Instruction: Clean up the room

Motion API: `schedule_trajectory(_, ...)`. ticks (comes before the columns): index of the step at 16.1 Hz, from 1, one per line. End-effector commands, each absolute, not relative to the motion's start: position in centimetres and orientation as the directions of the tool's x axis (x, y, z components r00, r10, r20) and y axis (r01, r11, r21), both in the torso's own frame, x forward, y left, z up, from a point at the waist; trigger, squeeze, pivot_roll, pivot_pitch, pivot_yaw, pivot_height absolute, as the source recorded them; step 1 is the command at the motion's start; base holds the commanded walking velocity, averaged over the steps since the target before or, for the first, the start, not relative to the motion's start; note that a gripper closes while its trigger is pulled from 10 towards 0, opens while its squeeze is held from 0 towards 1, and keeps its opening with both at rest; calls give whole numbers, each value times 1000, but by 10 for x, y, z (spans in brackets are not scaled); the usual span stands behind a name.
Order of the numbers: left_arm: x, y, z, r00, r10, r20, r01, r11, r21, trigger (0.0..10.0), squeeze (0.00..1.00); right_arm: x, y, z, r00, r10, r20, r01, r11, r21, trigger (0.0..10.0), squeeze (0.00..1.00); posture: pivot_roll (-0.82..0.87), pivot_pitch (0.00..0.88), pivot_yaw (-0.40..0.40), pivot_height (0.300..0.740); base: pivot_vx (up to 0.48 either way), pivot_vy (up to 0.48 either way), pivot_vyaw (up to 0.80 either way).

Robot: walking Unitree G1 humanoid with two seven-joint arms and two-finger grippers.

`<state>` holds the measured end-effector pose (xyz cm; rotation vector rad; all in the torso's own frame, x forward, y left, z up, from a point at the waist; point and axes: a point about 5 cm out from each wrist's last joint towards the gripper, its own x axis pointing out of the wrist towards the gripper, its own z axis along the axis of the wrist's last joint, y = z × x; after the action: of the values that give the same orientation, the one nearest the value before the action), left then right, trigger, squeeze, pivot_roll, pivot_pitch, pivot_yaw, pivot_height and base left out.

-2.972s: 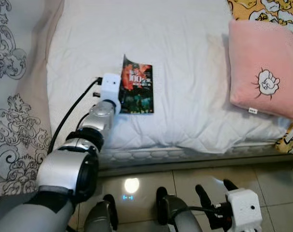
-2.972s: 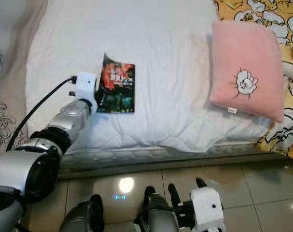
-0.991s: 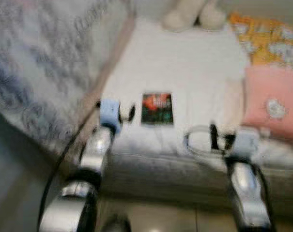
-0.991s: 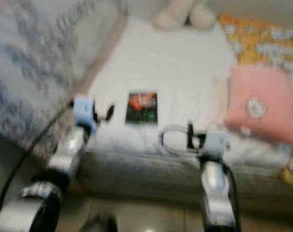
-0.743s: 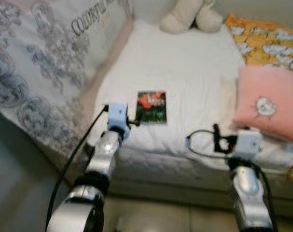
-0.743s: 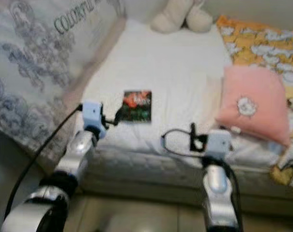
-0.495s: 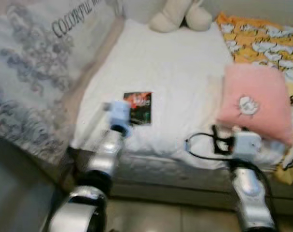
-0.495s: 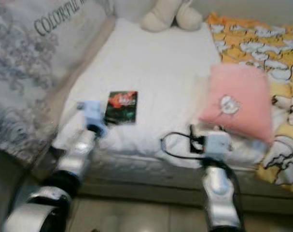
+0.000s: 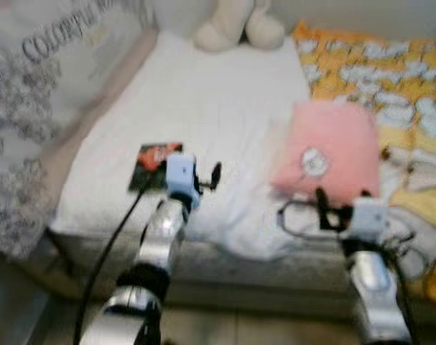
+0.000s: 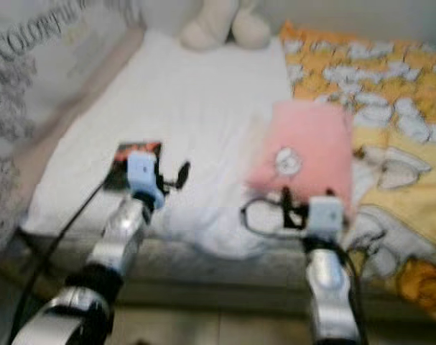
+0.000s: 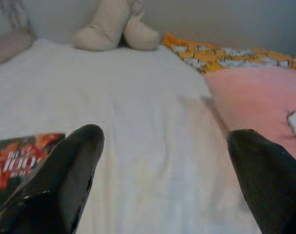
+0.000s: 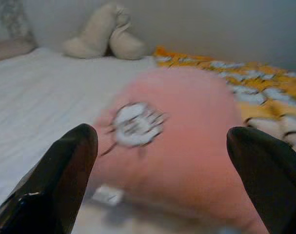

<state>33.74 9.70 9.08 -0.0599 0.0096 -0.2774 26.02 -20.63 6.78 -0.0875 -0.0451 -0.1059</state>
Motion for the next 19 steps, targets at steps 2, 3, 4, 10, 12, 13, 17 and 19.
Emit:
schedule_trajectory(2, 338, 107, 96, 961, -275, 17, 275, 961, -16, 10000, 1000, 260, -194, 67, 996, -74, 54, 78, 995, -67, 10000, 1000, -30, 0, 30, 740, 257, -403, 0)
schedule_trajectory(3, 337, 107, 96, 961, -277, 17, 277, 961, -17, 10000, 1000, 260, -193, 67, 996, -69, 56, 73, 995, -68, 10000, 1000, -32, 0, 31, 740, 262, -401, 0)
schedule_trajectory(4, 337, 107, 96, 960, -280, 15, 280, 960, -17, 10000, 1000, 259, -193, 67, 996, -68, 57, 72, 995, -70, 10000, 1000, -37, 0, 35, 740, 255, -405, 0)
schedule_trajectory(10, 336, 102, 96, 942, -335, 12, 336, 940, -58, 10000, 1000, 252, -198, 64, 993, -107, 43, 110, 990, -93, 10000, 1000, -62, 0, 52, 740, 264, -398, 0)
schedule_trajectory(12, 328, 102, 95, 918, -396, 15, 397, 918, -23, 10000, 0, 246, -190, 70, 997, -21, 79, 36, 980, -196, 10000, 0, -62, 0, 50, 740, 0, 0, 0)
schedule_trajectory(13, 320, 95, 99, 882, -471, 33, 472, 881, -32, 10000, 0, 239, -195, 74, 992, -81, 95, 97, 978, -183, 10000, 0, -58, 0, 45, 740, 330, 0, 0)
schedule_trajectory(17, 326, 97, 99, 917, -399, 25, 400, 914, -74, 10000, 0, 243, -210, 72, 978, -195, 69, 203, 969, -143, 10000, 0, -56, 0, 44, 740, 480, 0, 0)
schedule_trajectory(19, 329, 101, 100, 928, -372, 11, 372, 924, -87, 10000, 0, 246, -208, 76, 982, -173, 73, 183, 971, -152, 10000, 0, -62, 0, 46, 740, 480, 0, 0)
